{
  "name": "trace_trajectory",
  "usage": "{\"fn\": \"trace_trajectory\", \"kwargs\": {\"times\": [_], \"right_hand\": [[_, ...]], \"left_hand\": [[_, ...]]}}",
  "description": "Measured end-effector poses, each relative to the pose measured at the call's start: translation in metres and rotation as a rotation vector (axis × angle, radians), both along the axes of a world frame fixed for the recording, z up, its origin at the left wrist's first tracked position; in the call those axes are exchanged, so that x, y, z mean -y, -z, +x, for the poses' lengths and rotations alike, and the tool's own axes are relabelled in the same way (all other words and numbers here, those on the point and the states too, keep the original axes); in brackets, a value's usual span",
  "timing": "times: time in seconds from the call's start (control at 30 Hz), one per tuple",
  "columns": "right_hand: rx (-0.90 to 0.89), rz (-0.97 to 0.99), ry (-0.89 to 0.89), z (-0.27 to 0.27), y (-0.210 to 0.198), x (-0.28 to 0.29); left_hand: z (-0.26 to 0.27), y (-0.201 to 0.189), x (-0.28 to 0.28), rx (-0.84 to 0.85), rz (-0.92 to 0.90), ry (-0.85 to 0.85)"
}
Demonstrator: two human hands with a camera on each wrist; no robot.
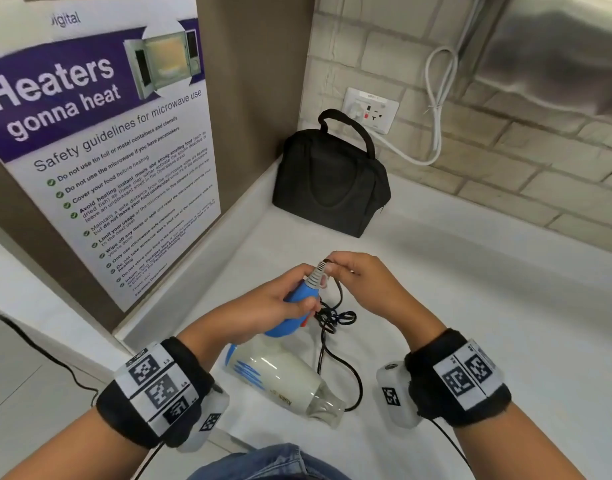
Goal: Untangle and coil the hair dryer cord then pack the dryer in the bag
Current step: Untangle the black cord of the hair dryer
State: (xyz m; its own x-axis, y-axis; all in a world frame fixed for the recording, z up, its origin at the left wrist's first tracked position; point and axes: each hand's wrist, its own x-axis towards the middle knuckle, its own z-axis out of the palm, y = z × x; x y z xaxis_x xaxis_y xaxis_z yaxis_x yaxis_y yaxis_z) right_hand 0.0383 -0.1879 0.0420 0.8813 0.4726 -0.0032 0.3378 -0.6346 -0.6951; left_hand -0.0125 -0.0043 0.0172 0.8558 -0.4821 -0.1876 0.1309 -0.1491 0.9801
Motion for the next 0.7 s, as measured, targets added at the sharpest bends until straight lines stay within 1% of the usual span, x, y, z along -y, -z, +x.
{"fn": "trace_trajectory", "kwargs": {"times": [0.1, 0.17, 0.3, 0.37, 0.5, 0.57, 0.7], "right_hand": [[-0.167, 0.203, 0.028, 0.0, 0.004, -0.005], [-0.229, 0.286, 0.039, -0.002, 0.005, -0.007], [-0.228, 0.24, 0.064, -0.003, 0.006, -0.004], [-0.224, 0.229, 0.075, -0.003, 0.007, -0.002], [-0.195, 0.195, 0.072, -0.001, 0.006, -0.002], [-0.153, 0.148, 0.103, 0.001, 0.008, -0.001], [-0.097, 0.081, 0.146, 0.003, 0.016, 0.001]], "left_hand": [[0.001, -0.002, 0.003, -0.019, -0.053, -0.065], [0.002, -0.006, 0.006, -0.038, -0.088, -0.143], [0.005, -0.009, 0.005, -0.104, -0.153, -0.246], [0.004, -0.009, 0.005, -0.115, -0.153, -0.234], [0.001, -0.008, 0.008, -0.089, -0.083, -0.197], [0.003, -0.008, 0.009, -0.087, -0.103, -0.202], [0.01, -0.002, 0.008, -0.131, -0.14, -0.306]]}}
